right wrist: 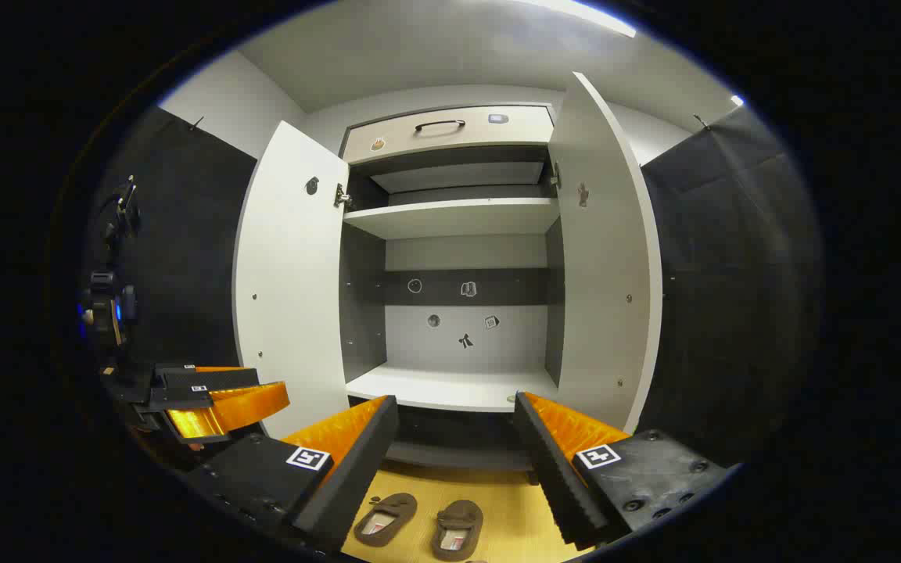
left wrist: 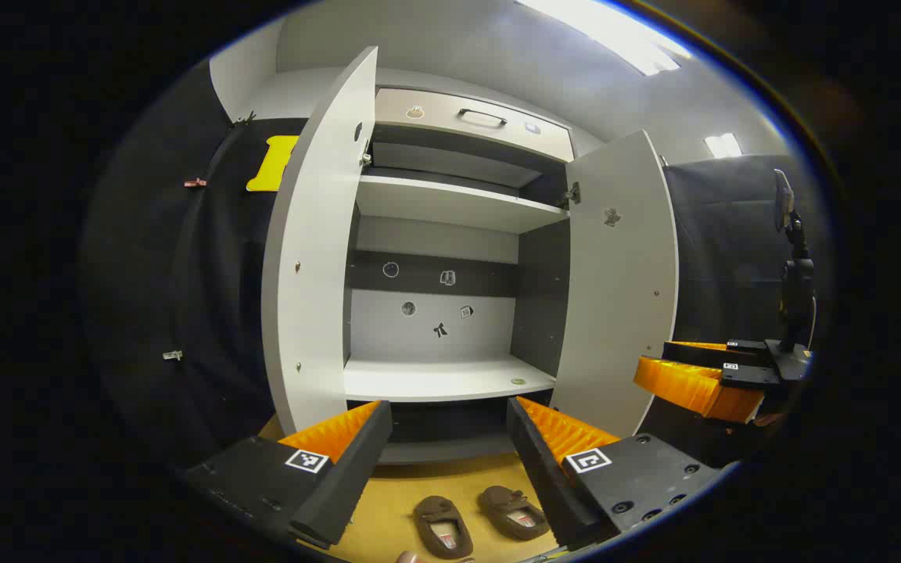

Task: Grab one shoe with the right hand and put it into the shoe cabinet, grab the other shoe with the left hand and put it into the shoe cabinet; then close the right door with the right hand and the left door with the left hand.

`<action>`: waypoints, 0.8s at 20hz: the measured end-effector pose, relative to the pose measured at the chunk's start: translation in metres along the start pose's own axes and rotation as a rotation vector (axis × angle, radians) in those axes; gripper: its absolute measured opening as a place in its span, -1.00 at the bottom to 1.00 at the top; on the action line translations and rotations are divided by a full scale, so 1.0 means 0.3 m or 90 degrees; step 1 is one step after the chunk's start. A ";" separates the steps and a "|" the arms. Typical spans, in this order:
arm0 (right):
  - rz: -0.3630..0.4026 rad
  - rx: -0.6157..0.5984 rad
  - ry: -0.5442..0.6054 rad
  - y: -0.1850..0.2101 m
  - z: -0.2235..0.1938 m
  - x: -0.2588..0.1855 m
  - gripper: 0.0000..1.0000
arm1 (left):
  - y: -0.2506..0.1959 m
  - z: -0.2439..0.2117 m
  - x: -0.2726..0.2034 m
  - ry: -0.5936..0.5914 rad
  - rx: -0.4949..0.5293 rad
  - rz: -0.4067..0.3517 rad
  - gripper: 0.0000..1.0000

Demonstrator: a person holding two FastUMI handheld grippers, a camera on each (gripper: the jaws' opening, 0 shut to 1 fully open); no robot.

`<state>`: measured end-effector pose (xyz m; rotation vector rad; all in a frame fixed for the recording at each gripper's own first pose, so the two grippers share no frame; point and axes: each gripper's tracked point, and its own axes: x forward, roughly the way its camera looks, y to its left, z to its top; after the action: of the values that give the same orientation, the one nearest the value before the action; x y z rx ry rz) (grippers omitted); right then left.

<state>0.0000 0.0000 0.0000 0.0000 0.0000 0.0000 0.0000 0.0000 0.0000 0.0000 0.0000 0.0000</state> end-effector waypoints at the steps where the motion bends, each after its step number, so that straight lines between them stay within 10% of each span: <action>1: -0.002 -0.001 0.000 -0.002 -0.001 0.001 0.96 | 0.004 0.000 0.002 -0.001 0.002 0.000 0.89; 16: -0.021 0.001 0.002 -0.003 -0.018 0.051 0.96 | 0.039 0.019 0.037 -0.010 0.002 -0.007 0.89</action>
<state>0.0152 -0.0010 -0.0053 0.0016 0.0029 -0.0336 0.0111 0.0116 0.0057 0.0030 -0.0151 -0.0113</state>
